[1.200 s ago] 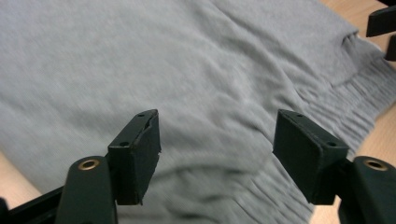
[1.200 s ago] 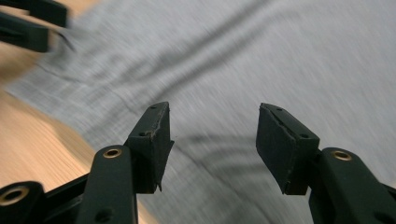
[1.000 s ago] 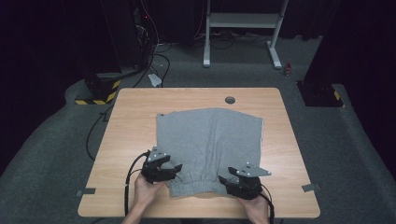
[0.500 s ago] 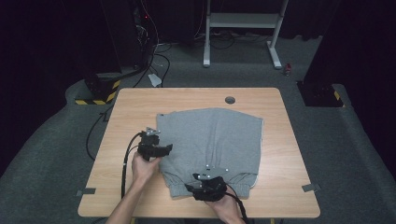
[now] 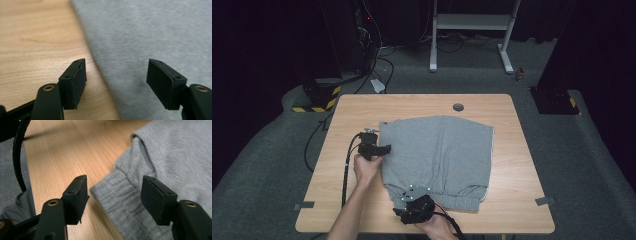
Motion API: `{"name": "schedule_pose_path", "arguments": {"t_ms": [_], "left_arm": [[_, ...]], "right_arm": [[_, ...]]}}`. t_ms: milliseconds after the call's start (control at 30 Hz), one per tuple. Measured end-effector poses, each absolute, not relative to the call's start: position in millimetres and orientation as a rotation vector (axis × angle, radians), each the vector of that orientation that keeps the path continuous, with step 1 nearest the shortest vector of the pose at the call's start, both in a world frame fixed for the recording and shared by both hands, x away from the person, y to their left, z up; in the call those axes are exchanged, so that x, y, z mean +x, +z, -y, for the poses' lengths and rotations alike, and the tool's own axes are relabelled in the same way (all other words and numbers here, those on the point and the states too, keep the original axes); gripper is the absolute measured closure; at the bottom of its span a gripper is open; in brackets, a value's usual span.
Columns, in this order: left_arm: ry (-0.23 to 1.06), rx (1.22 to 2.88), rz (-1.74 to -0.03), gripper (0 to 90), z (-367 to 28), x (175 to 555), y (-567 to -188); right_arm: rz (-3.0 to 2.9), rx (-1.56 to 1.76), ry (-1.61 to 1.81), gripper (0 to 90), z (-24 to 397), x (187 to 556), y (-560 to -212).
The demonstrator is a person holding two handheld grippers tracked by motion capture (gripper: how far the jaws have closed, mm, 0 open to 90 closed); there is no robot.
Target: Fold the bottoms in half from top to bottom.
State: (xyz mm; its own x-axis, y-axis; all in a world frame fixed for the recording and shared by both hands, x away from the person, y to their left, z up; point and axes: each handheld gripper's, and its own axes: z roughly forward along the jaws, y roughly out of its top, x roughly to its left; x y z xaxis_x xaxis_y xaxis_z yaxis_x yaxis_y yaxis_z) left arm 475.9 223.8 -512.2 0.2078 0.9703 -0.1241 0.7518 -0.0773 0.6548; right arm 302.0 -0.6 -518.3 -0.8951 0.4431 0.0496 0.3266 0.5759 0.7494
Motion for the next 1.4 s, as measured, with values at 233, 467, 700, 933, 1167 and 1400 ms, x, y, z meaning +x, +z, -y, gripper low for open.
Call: {"name": "schedule_pose_path", "arguments": {"t_ms": [233,467,700,933,1167,1400], "left_arm": [[0.519,1.881,-1.589,36.8,-218.0,478.0,-514.4],[0.594,1.936,-1.544,57.5,-212.0,476.1,-514.9],[0.568,1.927,-1.551,74.8,-214.6,475.9,-513.9],[0.492,1.885,-1.563,84.4,-220.9,477.9,-513.9],[0.395,1.792,-1.552,87.9,-231.9,477.2,-507.3],[0.362,1.782,-1.49,88.2,-234.9,474.4,-493.0]], "right_arm": [[-2.657,0.591,1.103,33.9,-11.6,300.1,-519.6],[-2.619,0.6,1.023,37.0,-18.9,291.2,-520.6],[-2.604,0.605,0.979,60.7,-15.5,291.0,-517.1],[-2.584,0.577,0.945,77.9,-11.5,289.3,-516.1],[-2.613,0.606,0.99,79.3,-1.3,291.8,-509.4],[-2.615,0.618,1.041,79.3,7.3,290.7,-501.0]]}}
